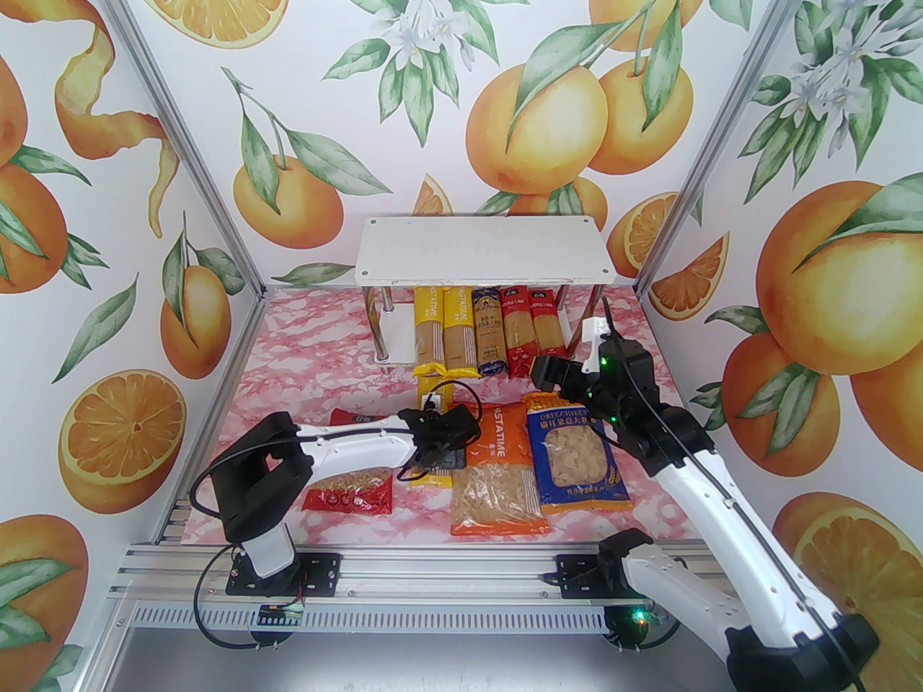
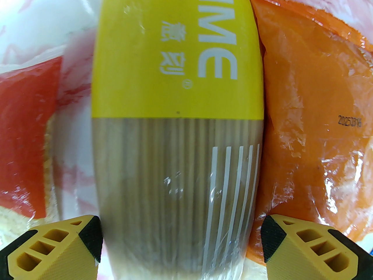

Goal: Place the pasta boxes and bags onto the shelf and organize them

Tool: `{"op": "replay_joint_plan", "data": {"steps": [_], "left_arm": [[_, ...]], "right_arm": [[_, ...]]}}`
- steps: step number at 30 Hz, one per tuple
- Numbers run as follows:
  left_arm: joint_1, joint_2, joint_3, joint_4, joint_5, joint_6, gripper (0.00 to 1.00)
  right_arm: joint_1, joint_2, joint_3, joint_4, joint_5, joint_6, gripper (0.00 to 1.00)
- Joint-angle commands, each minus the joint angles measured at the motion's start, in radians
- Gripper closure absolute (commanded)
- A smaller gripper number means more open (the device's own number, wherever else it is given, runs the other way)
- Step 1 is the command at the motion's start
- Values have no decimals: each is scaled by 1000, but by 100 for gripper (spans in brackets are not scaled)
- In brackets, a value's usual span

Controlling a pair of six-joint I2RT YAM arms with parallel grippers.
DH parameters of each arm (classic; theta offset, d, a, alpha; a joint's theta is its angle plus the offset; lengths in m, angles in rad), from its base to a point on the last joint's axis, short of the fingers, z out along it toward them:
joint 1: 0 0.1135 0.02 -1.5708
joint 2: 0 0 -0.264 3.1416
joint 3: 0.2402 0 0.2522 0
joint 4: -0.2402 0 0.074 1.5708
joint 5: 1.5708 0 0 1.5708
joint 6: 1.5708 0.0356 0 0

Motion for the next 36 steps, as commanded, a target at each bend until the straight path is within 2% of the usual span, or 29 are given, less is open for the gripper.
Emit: {"op": "replay_joint_plan", "data": {"steps": [1,15,18,21,27,33,36], "left_arm": [[10,31,14,17,18,18,7],[40,42,-50,2,69,136,23],[39,44,-55,1,81,163,34],[36,43,-58,-8,84,180,63],[35,23,-56,-31,94,207,73],[21,-60,-65,-49,109,252,99],[17,-132,-82,-51,124,272,100]], "right_arm": [[-7,-4,-11,11,-18,7,11],[-7,1,-9,9,-11,4,11],[-7,2,-9,7,-11,6,11],[-7,0,-8,6,-8,8,11],[-7,-7,-5,2,-4,11,11],[-7,-17,-6,-4,1,16,11],[-7,-24,-7,-7,4,20,11]]}}
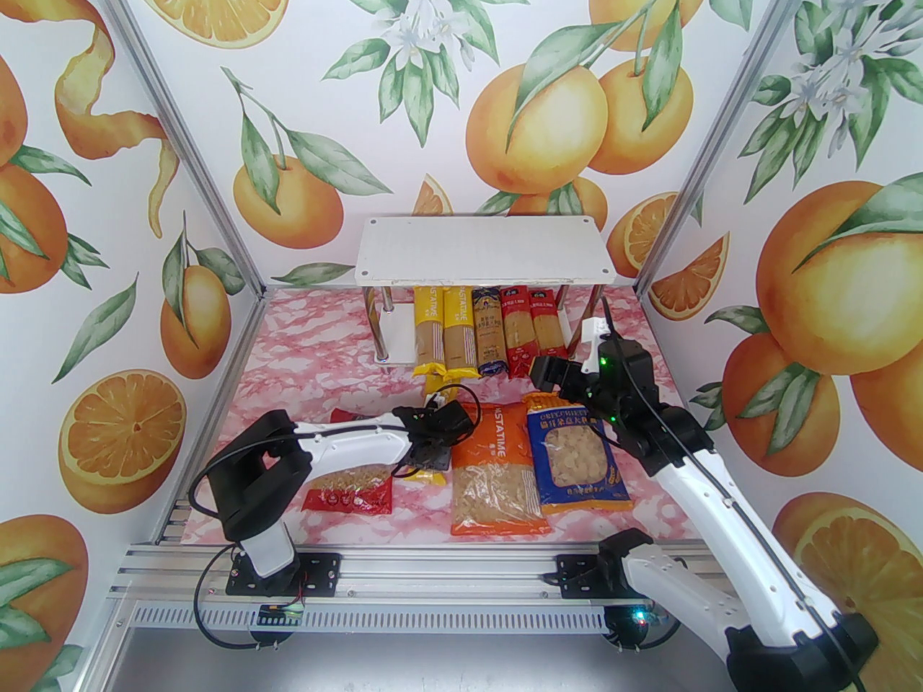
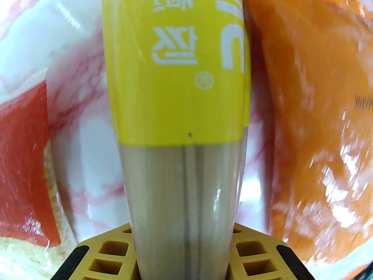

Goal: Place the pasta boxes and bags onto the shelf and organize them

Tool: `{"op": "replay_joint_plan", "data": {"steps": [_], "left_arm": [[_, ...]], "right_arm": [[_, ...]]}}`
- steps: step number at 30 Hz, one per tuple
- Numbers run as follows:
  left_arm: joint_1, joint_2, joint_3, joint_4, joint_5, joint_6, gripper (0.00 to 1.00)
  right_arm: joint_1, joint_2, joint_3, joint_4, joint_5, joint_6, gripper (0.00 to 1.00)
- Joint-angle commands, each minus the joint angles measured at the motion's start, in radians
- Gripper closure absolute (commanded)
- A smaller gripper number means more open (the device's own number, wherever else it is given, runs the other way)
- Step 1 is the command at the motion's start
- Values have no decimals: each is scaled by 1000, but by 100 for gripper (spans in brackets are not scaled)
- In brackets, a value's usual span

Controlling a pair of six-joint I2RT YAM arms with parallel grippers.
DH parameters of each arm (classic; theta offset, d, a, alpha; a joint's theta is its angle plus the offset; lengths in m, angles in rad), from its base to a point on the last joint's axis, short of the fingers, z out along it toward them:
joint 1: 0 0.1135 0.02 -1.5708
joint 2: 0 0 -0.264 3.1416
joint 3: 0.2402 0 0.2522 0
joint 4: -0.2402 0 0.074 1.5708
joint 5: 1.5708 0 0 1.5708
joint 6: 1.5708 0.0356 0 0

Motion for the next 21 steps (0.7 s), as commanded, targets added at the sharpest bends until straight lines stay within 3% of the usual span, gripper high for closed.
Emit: {"op": "replay_joint_plan", "data": {"steps": [1,11,21], "left_arm": [[-14,-102,-28,-52,65,56,100],[-16,-286,-29,-111,129,68,100],[-16,-542,-81,-254,254,-14,100]], "right_arm": [[-7,-25,-8,-6,4,15,11],[-7,-26,-3,1,-10,36,12],[-7,-29,16,-9,-8,45,12]]}}
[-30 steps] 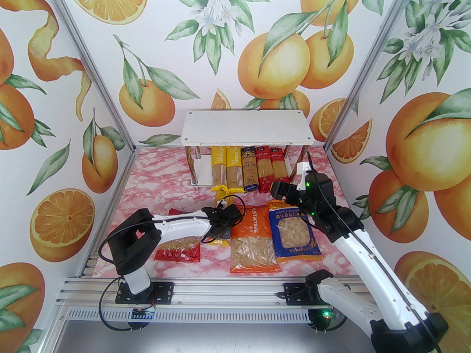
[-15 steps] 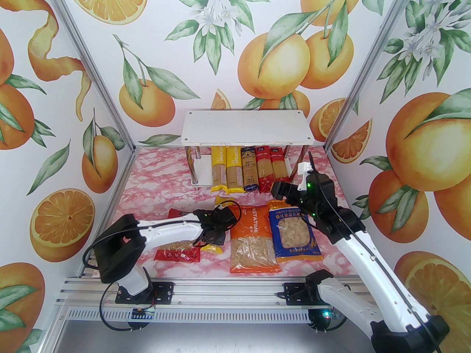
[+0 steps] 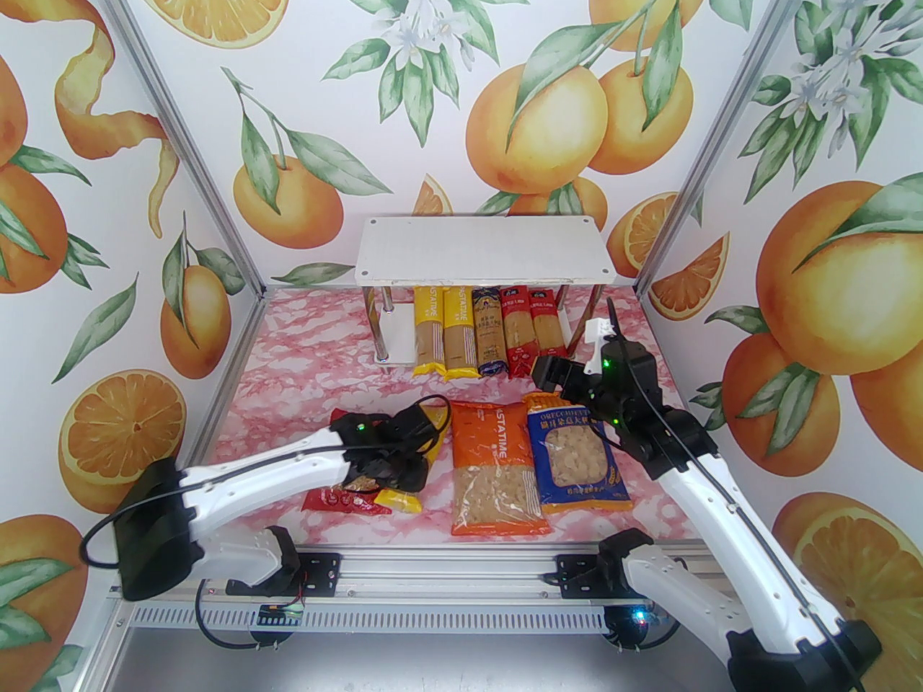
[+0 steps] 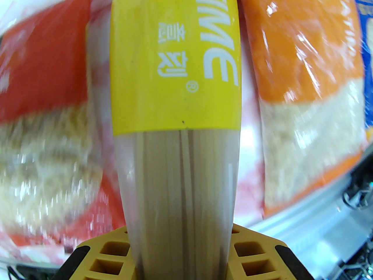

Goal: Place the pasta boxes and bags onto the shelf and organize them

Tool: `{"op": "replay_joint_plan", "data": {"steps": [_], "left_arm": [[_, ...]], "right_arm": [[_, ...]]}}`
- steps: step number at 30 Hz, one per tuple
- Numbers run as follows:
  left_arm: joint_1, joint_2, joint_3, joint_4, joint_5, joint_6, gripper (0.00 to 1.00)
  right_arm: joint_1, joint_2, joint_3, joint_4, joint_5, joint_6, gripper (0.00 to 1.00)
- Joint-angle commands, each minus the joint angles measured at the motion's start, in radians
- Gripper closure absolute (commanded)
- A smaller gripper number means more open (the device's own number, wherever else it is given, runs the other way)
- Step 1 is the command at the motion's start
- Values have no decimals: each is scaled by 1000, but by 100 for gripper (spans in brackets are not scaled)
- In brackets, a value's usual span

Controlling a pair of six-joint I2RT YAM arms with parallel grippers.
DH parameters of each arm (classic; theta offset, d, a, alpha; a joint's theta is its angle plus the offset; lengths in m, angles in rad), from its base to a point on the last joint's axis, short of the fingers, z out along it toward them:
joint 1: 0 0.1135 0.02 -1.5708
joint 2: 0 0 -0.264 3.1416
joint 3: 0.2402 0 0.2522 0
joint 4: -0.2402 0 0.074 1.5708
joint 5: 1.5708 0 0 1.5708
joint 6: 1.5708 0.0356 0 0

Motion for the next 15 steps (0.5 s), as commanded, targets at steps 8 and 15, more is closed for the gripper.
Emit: {"op": "replay_joint_plan", "data": {"steps": [8,15], "left_arm": [[-8,-292,11,-50,6,-81,100],[-8,-358,60,-97,-65,-88,100]], "right_arm": [[-4,5,14,18,-22,39,12],[12,14,41,5,-6,33,12]]}}
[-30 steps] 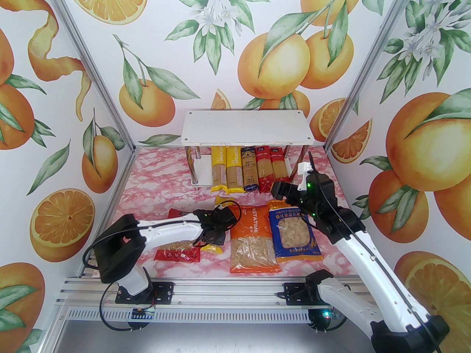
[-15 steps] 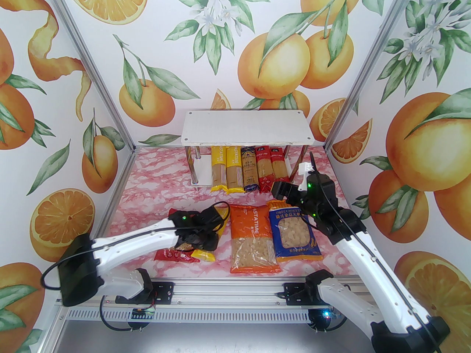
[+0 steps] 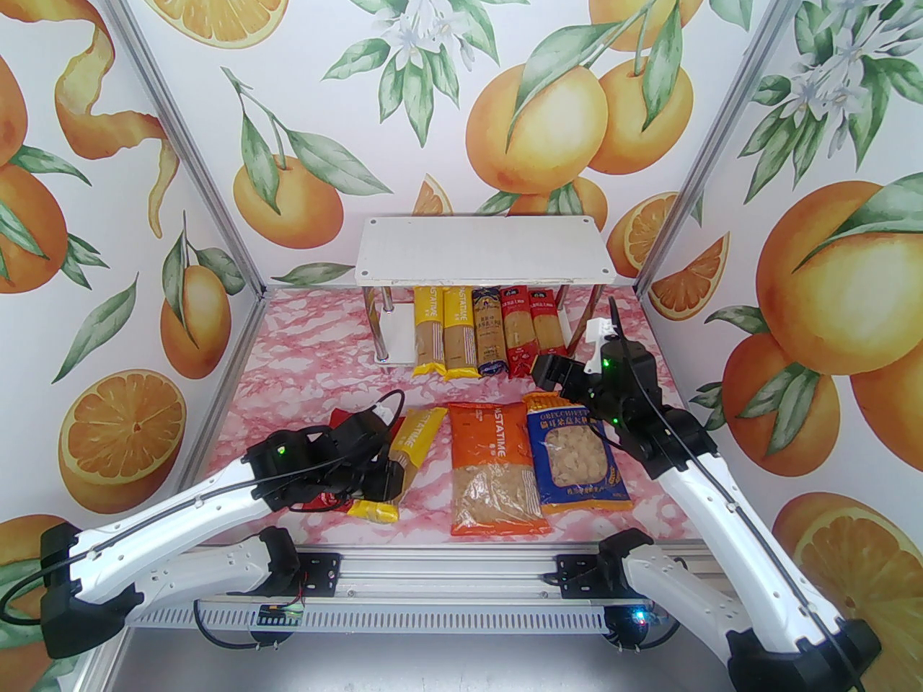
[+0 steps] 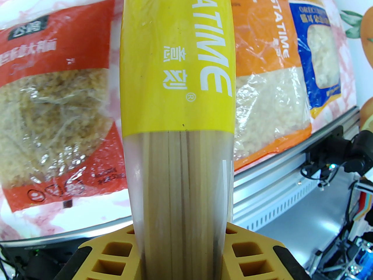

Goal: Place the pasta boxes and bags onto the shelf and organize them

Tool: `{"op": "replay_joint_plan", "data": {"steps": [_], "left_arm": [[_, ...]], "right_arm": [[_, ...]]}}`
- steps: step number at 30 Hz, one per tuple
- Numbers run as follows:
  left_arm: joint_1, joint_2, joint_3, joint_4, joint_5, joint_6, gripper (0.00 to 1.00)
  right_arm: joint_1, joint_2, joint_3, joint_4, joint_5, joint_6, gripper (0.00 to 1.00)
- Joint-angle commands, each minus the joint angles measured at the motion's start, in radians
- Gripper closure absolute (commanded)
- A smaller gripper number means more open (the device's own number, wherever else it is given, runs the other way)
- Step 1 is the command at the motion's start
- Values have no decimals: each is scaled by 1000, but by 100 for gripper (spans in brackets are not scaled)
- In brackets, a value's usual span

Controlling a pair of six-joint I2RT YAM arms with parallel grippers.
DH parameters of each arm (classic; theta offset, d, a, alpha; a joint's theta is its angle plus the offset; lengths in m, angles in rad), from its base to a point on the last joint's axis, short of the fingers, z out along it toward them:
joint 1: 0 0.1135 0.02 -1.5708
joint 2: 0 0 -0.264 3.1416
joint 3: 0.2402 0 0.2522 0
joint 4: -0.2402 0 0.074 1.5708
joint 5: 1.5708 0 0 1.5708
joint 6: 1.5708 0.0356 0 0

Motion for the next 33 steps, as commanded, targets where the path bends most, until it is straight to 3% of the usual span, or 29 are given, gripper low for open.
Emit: {"op": "replay_joint_plan", "data": {"steps": [1,10,16,26,33], "left_arm": [[-1,-52,79,24,-63,-8,100],[4,-60,164,75,-20,34,100],[41,-72,213,105,-109,71,100],[146,-17,117,428,-289,146,100],[226,101,89,638,-346,204,100]], "right_arm": [[12,4,38,0,2,4,12],[71,41,64,4,40,3,12],[93,64,83,6,50,0,12],[97,72,98,-4,55,-17,12],[96,91,113,-3,49,-27,11]]}}
